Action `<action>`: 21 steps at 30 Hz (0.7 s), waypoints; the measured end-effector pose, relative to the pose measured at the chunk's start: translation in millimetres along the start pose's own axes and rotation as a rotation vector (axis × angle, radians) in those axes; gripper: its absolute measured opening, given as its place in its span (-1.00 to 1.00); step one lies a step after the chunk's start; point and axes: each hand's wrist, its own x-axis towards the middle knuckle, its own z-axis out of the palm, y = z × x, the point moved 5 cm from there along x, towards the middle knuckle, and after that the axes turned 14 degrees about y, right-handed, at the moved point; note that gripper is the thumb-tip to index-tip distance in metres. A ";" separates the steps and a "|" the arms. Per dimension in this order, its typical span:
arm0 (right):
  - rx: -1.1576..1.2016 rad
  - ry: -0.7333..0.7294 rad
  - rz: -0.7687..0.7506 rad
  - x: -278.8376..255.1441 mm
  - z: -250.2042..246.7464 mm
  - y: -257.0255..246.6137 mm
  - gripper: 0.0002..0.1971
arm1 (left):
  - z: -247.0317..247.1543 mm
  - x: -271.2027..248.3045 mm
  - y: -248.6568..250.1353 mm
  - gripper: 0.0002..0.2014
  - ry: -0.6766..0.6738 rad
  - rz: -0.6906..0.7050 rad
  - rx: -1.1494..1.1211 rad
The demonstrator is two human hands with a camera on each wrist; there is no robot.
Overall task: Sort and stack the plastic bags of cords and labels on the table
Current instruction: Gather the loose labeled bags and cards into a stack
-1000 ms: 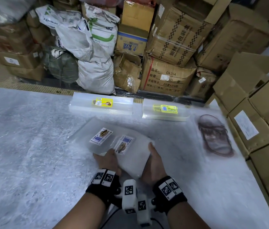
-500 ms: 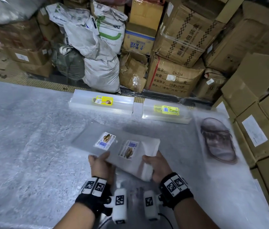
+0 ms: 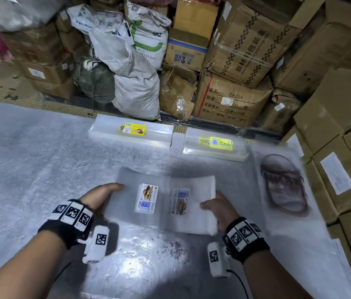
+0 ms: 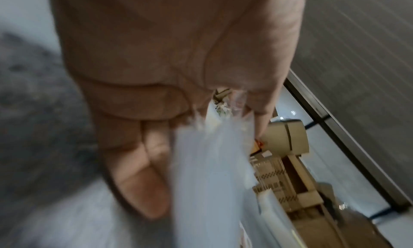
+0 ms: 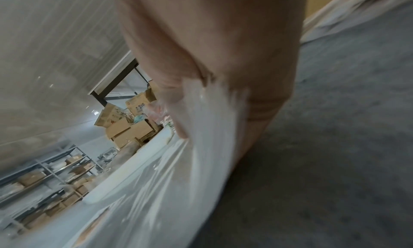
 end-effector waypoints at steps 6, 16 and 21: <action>-0.069 0.013 -0.010 -3.8 -1.0 -4.8 -0.60 | 1.2 0.6 21.0 -0.65 0.124 0.121 0.165; -0.041 0.079 0.032 -15.3 3.3 -3.7 -0.61 | 6.2 1.6 18.7 -0.78 0.097 0.192 0.157; -0.066 0.111 0.005 -21.5 3.7 -13.9 -0.79 | 0.0 3.1 10.3 -0.84 0.096 0.173 0.127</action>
